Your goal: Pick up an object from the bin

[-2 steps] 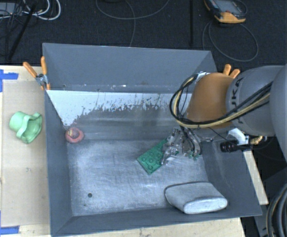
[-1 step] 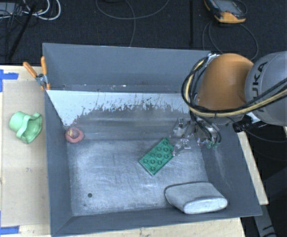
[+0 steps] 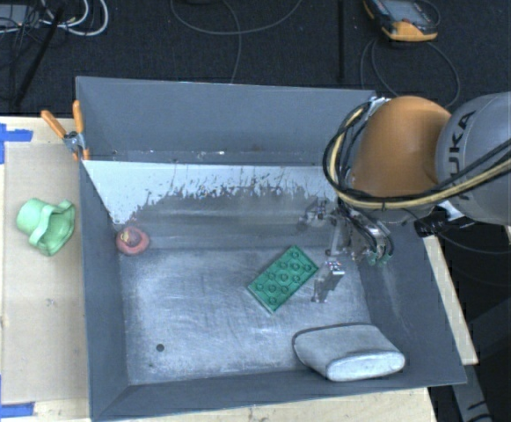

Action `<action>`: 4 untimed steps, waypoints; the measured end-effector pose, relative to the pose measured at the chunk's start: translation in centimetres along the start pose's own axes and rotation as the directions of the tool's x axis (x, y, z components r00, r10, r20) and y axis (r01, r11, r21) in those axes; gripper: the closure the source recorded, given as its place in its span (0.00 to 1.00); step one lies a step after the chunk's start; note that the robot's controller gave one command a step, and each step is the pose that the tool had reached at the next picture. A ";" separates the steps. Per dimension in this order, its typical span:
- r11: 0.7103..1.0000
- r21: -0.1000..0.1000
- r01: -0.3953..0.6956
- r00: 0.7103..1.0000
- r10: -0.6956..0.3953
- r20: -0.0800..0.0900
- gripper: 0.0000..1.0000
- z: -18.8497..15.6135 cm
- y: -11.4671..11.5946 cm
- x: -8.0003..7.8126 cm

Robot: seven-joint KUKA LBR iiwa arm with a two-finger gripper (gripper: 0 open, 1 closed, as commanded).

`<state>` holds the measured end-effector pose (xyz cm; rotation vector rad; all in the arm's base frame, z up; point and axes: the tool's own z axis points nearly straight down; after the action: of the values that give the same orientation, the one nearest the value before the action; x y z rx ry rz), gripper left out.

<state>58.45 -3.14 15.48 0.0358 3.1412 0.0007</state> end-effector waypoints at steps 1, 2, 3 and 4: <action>0.988 -0.004 -0.156 0.988 0.157 0.014 0.00 8.3 0.8 0.8; 0.988 -0.004 -0.156 0.988 0.156 0.013 1.00 7.9 0.8 0.7; 0.990 -0.002 -0.141 0.990 0.141 0.008 1.00 -1.5 2.8 0.8; 0.990 0.000 -0.142 0.990 0.142 0.000 0.00 -1.0 2.8 1.0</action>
Offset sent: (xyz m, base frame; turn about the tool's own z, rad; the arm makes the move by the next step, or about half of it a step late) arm -0.0113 0.0070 -0.0848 0.1568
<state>57.51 -0.34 16.50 0.2595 3.1311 0.0010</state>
